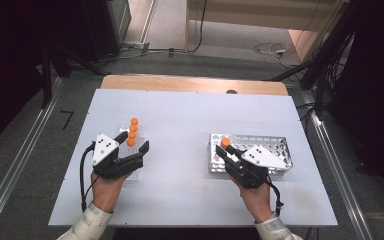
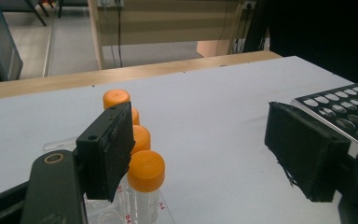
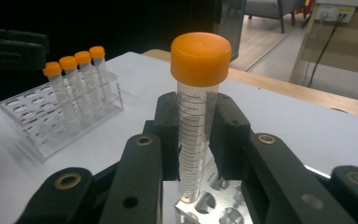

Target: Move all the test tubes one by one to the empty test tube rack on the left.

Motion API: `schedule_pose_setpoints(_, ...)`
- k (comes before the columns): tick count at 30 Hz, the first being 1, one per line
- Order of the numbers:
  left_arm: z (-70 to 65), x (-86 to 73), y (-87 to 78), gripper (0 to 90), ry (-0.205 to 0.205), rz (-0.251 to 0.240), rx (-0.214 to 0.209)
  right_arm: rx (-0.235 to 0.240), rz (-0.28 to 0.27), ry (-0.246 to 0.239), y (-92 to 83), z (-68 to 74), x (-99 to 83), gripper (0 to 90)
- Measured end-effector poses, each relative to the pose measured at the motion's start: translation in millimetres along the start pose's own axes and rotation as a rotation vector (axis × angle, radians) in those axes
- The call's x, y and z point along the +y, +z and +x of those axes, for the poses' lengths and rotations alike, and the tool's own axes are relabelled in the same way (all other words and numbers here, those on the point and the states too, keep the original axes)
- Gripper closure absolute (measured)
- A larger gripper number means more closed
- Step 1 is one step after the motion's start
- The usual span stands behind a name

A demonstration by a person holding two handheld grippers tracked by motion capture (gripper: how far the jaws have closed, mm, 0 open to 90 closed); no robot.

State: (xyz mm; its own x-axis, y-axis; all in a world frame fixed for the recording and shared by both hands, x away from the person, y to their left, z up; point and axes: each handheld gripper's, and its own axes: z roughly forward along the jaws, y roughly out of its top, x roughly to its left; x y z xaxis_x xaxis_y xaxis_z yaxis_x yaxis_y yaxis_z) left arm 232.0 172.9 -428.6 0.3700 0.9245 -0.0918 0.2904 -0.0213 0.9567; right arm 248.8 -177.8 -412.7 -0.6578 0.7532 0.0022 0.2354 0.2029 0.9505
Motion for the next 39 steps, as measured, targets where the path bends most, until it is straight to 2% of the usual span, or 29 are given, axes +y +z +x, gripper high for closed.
schedule_pose_setpoints(9, -12.0, 2.5, -1.5, 23.7, 0.013, -0.002, -0.052, 0.070, 0.035, -0.038, 21.5, 25.5, -1.4, 72.3)
schedule_pose_setpoints(17, -20.5, 4.4, -3.6, 24.3, 0.020, -0.008, -0.092, 0.111, 0.056, -0.064, 41.0, 43.5, -2.7, 72.3)
schedule_pose_setpoints(24, -32.9, 5.5, -5.7, 27.2, 0.032, -0.012, -0.161, 0.138, 0.087, -0.079, 57.5, 55.5, -6.2, 72.3)
schedule_pose_setpoints(33, -52.2, 3.1, -5.3, 40.3, 0.068, -0.006, -0.273, 0.177, 0.109, -0.109, 67.6, 72.7, -8.9, 72.3)
schedule_pose_setpoints(39, -59.5, -1.7, -1.6, 50.2, 0.102, 0.017, -0.316, 0.209, 0.120, -0.130, 69.4, 83.4, -10.0, 72.3)
